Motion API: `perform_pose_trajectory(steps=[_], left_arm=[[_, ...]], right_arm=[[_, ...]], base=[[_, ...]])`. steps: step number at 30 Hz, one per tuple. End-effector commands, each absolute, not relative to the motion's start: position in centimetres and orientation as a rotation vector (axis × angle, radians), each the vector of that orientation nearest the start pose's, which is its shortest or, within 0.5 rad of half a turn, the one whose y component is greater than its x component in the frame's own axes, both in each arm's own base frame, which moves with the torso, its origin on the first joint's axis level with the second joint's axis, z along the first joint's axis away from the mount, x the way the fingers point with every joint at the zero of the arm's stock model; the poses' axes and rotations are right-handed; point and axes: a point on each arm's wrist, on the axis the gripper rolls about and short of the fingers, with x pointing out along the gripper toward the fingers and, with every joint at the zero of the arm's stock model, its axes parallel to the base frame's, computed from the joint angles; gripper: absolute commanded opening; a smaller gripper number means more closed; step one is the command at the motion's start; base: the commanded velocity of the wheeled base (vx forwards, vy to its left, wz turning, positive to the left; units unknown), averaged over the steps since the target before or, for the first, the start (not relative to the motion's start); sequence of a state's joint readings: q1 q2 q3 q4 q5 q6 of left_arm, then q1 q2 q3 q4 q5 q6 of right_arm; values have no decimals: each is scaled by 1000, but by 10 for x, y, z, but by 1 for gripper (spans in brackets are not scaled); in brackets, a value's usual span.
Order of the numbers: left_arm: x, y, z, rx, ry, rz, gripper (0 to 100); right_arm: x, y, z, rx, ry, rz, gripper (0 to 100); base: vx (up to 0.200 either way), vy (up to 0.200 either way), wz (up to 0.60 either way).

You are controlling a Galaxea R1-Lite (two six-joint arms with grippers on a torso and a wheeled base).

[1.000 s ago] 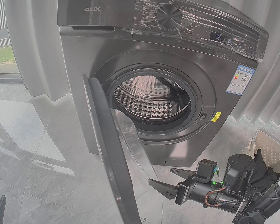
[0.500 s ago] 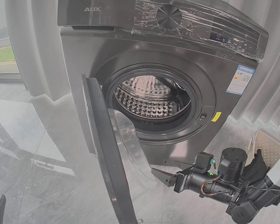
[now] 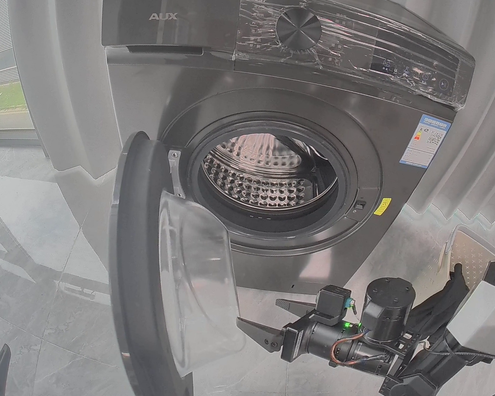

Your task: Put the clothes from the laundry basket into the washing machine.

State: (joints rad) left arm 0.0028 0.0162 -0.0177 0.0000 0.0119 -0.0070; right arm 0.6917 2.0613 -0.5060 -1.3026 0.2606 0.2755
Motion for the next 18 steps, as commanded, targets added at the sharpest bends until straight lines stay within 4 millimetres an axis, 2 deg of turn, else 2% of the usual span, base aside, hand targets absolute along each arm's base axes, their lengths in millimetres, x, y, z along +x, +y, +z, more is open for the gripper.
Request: perform_pose_trajectory(steps=[1,5,11,18], left_arm=[[-22,0,76,-8,5,15,100],[-22,0,76,-8,5,15,100],[-22,0,76,-8,5,15,100],[-22,0,76,-9,5,15,100]], right_arm=[[240,210,66,200,383,914,100],[244,209,68,205,363,902,100],[251,210,61,203,372,885,100],[251,228,44,182,408,922,100]], base=[[0,0,0],[0,0,0],[0,0,0],[0,0,0]])
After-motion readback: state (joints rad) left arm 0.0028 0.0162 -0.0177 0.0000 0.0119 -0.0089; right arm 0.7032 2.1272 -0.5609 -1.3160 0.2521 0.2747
